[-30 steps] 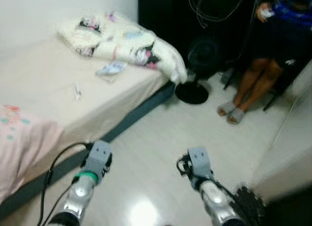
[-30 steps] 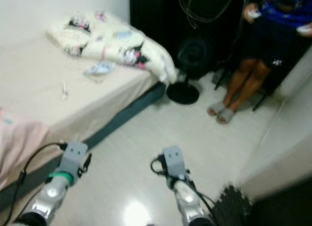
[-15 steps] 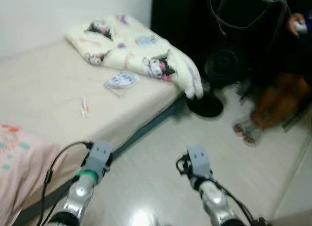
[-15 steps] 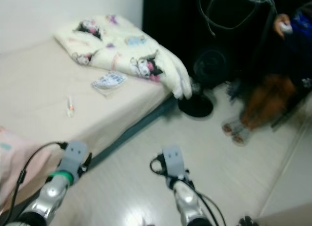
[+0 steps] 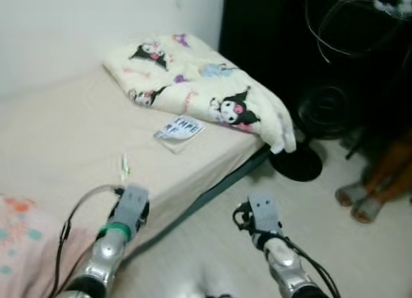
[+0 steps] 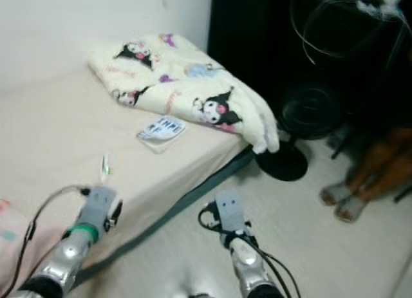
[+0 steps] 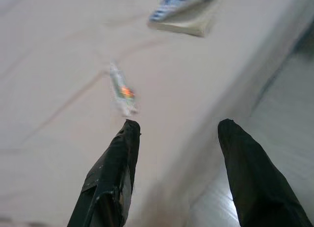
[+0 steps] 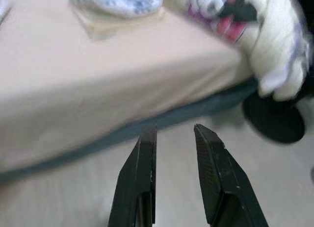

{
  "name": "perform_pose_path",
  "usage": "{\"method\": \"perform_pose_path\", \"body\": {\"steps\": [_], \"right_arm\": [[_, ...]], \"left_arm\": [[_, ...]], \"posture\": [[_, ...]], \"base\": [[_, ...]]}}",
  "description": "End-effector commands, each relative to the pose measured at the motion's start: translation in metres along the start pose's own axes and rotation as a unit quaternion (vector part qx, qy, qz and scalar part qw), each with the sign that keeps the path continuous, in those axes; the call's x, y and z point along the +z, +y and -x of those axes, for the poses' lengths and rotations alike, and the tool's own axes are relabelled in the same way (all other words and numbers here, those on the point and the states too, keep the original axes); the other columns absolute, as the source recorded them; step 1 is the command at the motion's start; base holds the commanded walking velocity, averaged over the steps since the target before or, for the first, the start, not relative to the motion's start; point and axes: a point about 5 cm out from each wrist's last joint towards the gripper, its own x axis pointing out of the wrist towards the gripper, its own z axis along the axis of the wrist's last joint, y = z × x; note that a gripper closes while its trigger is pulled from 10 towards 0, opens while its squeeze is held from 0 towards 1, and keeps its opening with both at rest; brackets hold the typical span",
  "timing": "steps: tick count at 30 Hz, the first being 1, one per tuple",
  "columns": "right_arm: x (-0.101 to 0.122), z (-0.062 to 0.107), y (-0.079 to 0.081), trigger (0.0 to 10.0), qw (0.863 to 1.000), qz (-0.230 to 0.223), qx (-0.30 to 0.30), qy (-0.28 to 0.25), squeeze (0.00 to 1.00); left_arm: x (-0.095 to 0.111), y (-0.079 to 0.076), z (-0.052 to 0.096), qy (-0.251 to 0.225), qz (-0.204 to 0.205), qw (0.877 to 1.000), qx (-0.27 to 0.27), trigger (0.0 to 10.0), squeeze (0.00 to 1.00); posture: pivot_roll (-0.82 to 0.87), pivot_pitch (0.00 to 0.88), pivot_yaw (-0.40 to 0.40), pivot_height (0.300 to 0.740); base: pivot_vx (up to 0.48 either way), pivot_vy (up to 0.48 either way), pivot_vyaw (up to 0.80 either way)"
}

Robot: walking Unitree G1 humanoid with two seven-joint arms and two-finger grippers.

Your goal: Clean up the room

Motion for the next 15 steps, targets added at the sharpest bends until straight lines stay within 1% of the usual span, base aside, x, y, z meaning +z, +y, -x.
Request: {"method": "perform_pose_path", "body": {"steps": [1,5,8,11,15], "right_arm": [[-0.0048,0.0021,0.0093,10.0,1.0,-0.006,0.014,0.01,0.0],[-0.0045,0.0017,0.0091,10.0,1.0,-0.006,0.012,0.01,0.0],[-0.0037,0.0014,0.009,10.0,1.0,-0.013,0.01,0.007,0.0],[-0.0028,0.0015,0.0095,10.0,1.0,-0.026,0.013,0.002,0.0],[-0.0032,0.002,0.0099,10.0,1.0,-0.026,0.015,0.002,0.0]], "left_arm": [[-0.011,0.0033,0.0048,0.019,-0.007,1.0,0.002,10.0,0.0],[-0.0103,0.0038,0.0043,0.019,-0.007,1.0,0.002,10.0,0.0],[-0.0096,0.0043,0.0037,0.019,-0.005,1.0,0.003,10.0,0.0],[-0.0085,0.0045,0.0029,0.018,0.003,1.0,0.003,10.0,0.0],[-0.0073,0.004,0.0026,0.015,0.004,1.0,0.0,10.0,0.0]], "posture": [[0.01,0.0,0.026,0.74],[0.01,0.0,0.028,0.74],[0.01,0.0,0.029,0.74],[0.01,0.0,0.029,0.74],[0.01,0.0,0.033,0.74]], "base": [[0.454,0.0,0.8],[0.452,0.0,0.8],[0.331,0.0,0.0],[0.0,0.0,0.0],[0.0,0.0,0.0]]}}
